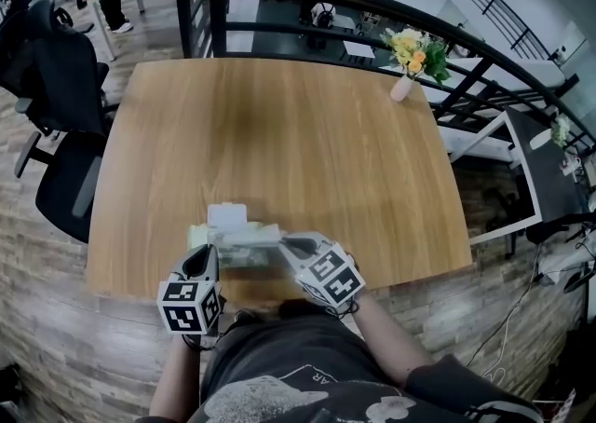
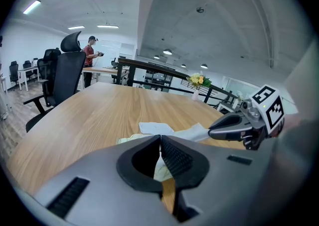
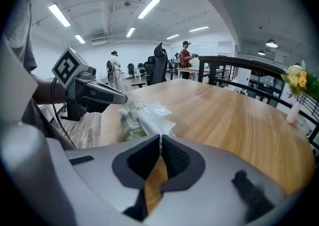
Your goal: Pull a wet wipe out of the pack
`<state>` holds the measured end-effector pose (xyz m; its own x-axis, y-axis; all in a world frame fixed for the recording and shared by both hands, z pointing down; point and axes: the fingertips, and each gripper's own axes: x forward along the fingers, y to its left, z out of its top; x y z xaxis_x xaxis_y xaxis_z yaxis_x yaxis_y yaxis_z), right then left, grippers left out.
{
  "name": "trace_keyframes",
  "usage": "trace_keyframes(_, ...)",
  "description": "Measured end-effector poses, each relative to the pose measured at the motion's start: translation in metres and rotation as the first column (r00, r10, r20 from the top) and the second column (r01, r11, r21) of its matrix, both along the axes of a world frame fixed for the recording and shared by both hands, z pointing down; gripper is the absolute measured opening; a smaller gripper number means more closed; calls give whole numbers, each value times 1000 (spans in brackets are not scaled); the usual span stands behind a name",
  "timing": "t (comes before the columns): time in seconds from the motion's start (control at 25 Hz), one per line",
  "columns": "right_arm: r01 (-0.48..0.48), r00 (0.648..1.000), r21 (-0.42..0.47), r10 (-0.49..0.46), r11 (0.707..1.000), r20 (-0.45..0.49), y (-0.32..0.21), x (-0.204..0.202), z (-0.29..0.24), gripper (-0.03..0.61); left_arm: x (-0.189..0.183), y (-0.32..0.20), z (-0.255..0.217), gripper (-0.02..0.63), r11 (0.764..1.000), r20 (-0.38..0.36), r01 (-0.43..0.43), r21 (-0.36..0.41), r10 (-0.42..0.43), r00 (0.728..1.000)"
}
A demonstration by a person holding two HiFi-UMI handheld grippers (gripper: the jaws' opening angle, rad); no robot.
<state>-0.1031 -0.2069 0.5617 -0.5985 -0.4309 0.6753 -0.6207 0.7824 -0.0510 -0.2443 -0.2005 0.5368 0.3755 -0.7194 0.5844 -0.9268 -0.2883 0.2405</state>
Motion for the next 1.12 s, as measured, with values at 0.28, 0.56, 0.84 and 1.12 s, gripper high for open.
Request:
trace_keyframes(0.28,-55,998,7,55,998,16,-1,14,-6,31,7,0,-1,20,1000,-6,-28,5,28,1000)
trace_keyframes(0.56,-96,995,35,94,995,40,-11,20,-18,31,6,-1,-4,21,1000,-11,-23,18,24,1000)
trace_keyframes(0.84,-109,993,64,106,992,48,-17,24,-29,31,8,-2,-9,22,999,-29,-16,41,18,999)
trace_keyframes(1.12,-121,990,86,114,989,79,-33,28,-39,31,13,-8,-17,23,998,-47,-9,61,12,999)
